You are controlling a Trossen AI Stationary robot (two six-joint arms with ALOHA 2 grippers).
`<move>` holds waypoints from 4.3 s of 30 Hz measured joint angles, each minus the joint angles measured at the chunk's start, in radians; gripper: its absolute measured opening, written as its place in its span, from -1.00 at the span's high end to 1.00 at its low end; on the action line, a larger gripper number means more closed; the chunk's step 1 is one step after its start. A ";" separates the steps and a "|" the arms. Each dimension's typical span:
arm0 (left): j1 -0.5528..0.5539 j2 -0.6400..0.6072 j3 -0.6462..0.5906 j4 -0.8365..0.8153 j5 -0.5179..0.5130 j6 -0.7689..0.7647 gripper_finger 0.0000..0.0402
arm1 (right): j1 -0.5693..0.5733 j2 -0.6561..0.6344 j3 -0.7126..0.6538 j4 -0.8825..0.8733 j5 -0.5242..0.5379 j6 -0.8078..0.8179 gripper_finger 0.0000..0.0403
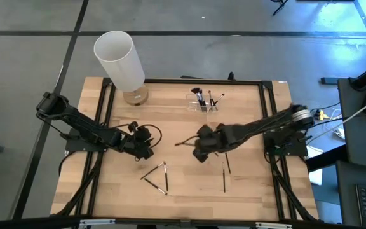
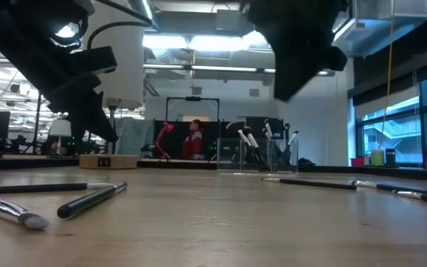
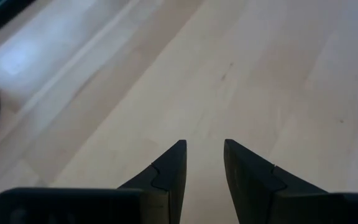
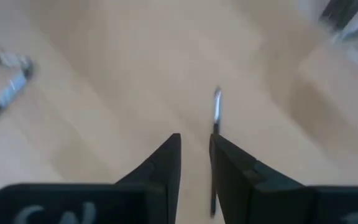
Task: Put items in baskets/containers
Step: Put the black eyeshadow brush into the transparent organizer
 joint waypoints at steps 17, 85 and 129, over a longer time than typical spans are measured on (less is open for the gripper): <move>0.023 0.000 0.000 0.004 -0.182 -0.251 0.49 | -0.166 -0.293 -0.152 0.454 0.530 -0.351 0.59; -0.090 0.719 0.814 -0.546 0.496 -1.067 0.16 | -0.354 -1.152 -0.750 0.586 0.010 -0.588 0.58; 0.168 0.724 1.067 -0.629 0.330 -0.492 0.72 | -0.354 -1.239 -0.731 0.657 -0.102 -0.593 0.58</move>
